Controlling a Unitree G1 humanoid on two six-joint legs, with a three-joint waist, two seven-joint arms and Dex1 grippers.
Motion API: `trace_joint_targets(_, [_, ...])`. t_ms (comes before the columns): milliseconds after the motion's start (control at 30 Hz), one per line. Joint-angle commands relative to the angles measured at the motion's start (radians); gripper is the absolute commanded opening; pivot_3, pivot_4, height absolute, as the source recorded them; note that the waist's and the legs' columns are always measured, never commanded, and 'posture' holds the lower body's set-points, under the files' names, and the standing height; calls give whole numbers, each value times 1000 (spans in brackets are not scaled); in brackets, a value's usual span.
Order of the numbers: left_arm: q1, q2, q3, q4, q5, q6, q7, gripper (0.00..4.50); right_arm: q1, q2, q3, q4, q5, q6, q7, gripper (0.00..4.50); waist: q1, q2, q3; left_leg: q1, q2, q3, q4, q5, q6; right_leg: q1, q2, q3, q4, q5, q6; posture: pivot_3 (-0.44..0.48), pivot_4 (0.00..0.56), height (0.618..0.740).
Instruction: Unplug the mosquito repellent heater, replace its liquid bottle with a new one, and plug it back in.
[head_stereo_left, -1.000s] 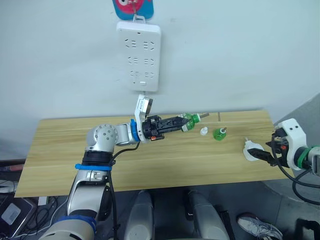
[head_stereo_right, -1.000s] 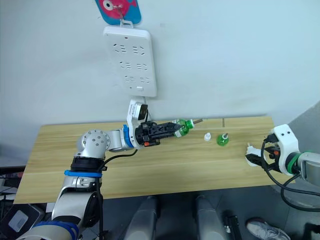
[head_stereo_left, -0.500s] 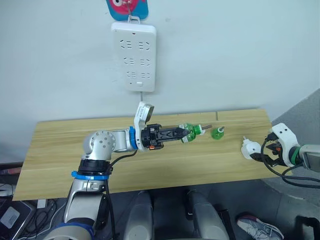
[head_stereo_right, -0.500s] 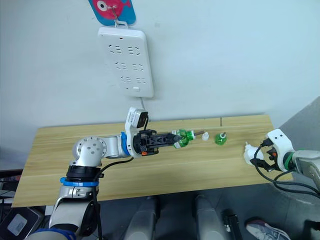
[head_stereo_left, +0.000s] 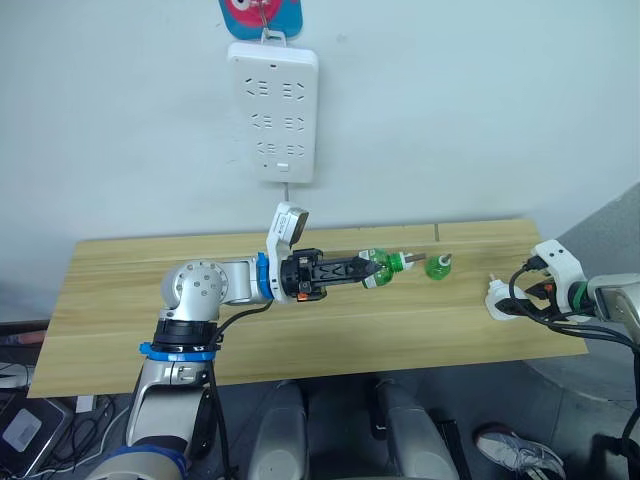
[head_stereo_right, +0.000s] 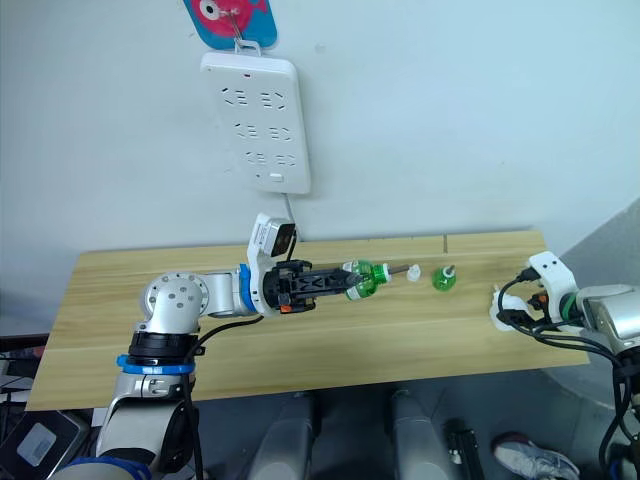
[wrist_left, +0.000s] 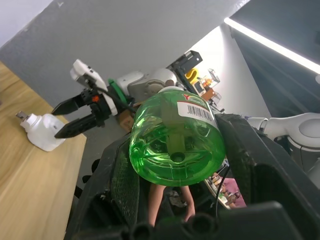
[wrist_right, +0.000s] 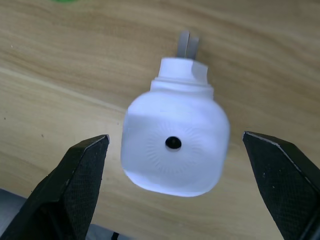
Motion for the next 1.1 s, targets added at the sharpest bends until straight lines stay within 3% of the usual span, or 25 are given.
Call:
trace_joint_targets(33, [9, 7, 15, -44, -38, 13, -4, 2311, -10, 4, -6, 29, -35, -33, 43, 4452, 0, 0, 0, 0, 0, 0, 0, 0, 0, 0, 0, 0, 0, 0, 0, 266, 357, 740])
trace_joint_targets(733, [40, 53, -8, -79, -42, 18, -39, 2311, -96, 86, -4, 272, -185, -170, 145, 4452, 1, 0, 5, 0, 0, 0, -1, 0, 0, 0, 0, 0, -1, 0, 0, 282, 371, 740])
trace_joint_targets(933, [44, 56, -28, -77, -33, 0, -54, 2311, -82, 89, -22, 253, -185, -172, 162, 3037, 0, -1, 6, 0, 0, 0, -1, 0, 0, 0, 0, 0, -1, 0, 0, 275, 370, 740])
trace_joint_targets(1100, [48, 68, -47, -74, -20, -18, -79, 2311, -47, 38, -59, 166, -169, -128, 199, 2987, 0, 1, 8, 0, 0, 0, -1, 0, 0, 0, 0, 0, -1, 0, 0, 268, 366, 740])
